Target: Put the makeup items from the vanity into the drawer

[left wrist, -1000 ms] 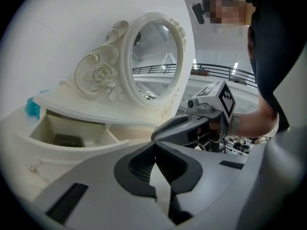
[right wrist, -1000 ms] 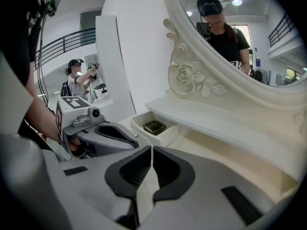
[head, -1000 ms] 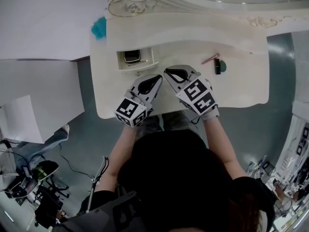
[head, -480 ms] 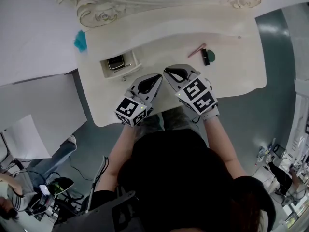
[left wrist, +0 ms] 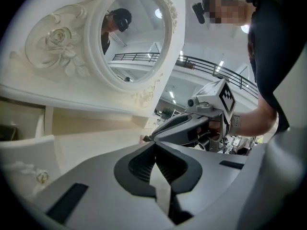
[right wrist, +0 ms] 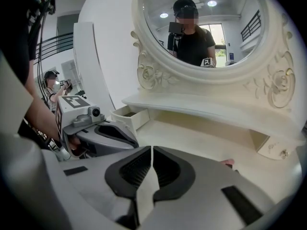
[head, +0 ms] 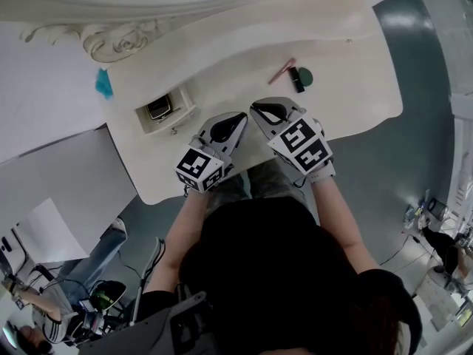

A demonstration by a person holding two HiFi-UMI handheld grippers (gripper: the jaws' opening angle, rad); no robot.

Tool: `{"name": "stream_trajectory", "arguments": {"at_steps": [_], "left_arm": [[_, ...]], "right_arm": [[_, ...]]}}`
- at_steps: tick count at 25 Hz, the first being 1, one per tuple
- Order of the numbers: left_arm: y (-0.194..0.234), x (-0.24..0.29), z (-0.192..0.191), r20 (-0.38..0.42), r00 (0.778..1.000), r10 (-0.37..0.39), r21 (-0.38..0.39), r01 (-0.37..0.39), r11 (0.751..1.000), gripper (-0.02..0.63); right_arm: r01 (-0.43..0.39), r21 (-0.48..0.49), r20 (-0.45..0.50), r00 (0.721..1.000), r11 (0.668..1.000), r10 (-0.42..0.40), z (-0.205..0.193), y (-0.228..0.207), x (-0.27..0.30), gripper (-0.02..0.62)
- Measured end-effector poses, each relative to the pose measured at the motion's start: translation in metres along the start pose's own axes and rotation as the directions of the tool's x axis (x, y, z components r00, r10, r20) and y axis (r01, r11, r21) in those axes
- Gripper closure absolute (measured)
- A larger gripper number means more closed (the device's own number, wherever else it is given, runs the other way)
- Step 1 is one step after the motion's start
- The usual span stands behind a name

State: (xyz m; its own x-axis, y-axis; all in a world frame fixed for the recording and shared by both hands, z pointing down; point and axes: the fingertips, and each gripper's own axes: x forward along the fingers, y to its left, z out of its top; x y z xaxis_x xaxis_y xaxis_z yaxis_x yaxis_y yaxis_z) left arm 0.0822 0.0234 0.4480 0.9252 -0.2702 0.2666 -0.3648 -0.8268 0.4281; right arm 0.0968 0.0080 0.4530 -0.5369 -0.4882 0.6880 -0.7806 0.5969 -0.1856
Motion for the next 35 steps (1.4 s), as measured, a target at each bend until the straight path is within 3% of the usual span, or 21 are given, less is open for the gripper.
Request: {"name": "stream_trajectory", "arguments": {"at_steps": [8,13,22,27,35], "left_arm": [[-0.012,0.033,-0.001,-0.031,0.998,-0.052,0.003,0.052,0.999,0.594],[-0.026,0.052,-0.001,-0.040,0.994,-0.101,0.030,0.102,0.994,0.594],[-0.018,0.075,-0.004,-0.053,0.997,-0.054,0.009,0.055,0.998,0.594],[-0.016,0.078,-0.005,-0.059,0.998,-0.039,0.009,0.040,0.999,0.594],[-0.013,0.076,-0.008,-0.066,0.998,-0.019,0.001,0.019,1.000,0.594]], "right_arm": [[0.047,0.058,-0.005,0.999,0.997,-0.047,-0.020,-0.029,-0.018,0.565],[0.118,0.089,-0.019,0.993,0.989,-0.117,-0.035,-0.057,-0.026,0.563],[0.235,0.078,-0.060,0.971,0.969,-0.231,-0.052,-0.110,-0.031,0.558],[0.293,0.078,-0.082,0.954,0.953,-0.287,-0.061,-0.134,-0.035,0.480],[0.298,0.120,-0.117,0.951,0.947,-0.285,-0.070,-0.146,-0.026,0.482]]}}
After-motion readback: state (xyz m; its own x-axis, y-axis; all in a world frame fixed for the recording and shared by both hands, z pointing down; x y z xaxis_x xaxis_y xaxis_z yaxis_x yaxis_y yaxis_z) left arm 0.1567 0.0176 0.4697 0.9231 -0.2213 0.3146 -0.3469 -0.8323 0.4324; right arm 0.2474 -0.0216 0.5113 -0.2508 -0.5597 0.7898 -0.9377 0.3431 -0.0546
